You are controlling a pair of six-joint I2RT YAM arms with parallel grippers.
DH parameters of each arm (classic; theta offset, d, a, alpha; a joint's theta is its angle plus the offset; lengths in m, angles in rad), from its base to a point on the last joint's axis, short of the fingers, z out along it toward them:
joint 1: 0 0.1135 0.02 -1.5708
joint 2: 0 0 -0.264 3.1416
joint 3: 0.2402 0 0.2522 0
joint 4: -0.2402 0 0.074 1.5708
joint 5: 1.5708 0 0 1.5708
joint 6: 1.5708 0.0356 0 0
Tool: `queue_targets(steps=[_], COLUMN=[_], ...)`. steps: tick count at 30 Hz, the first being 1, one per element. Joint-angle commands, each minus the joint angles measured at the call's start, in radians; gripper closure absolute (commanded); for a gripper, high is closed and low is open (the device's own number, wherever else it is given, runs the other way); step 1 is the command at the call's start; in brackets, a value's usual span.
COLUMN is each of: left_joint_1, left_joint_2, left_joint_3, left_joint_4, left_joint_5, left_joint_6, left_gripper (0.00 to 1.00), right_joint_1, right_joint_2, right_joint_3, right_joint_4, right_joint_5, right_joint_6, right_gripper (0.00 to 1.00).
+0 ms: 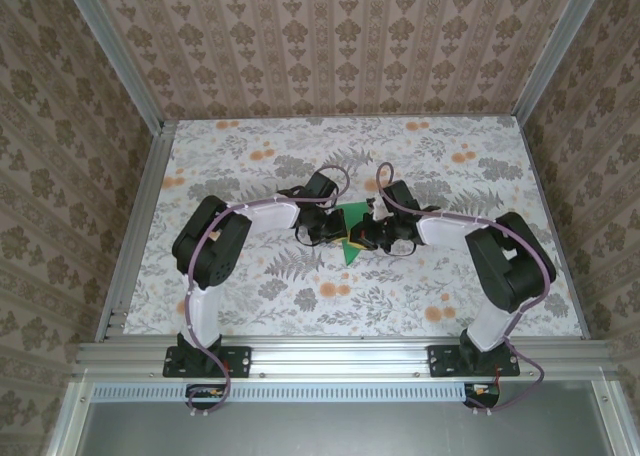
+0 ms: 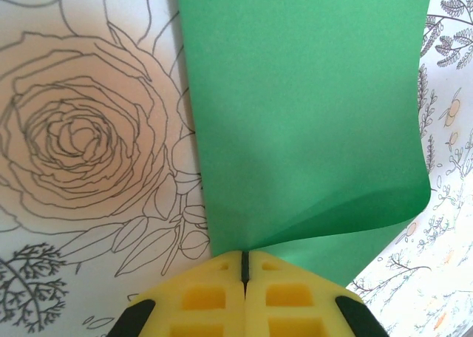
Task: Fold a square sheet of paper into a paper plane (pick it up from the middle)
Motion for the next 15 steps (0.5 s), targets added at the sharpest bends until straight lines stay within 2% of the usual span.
queue_targets(steps=[1,15], left_joint_1=[-0.005,-0.010], left_joint_2=[0.045,0.047], left_joint_3=[-0.002,-0.005], left_joint_4=[-0.086,-0.090], left_joint_5=[-0.037,-0.040], left_joint_6=[-0.011,-0.014], left_gripper=[0.98,0.98], right_joint_1=[0.006,0.049], right_joint_2=[-0.021,0.071], right_joint_3=[-0.023,-0.045], right_joint_4=[-0.065,-0.004], right_joint_5=[-0.041,-0.056], right_joint_6=[-0.038,-0.014], right_gripper=[0.94,0.94])
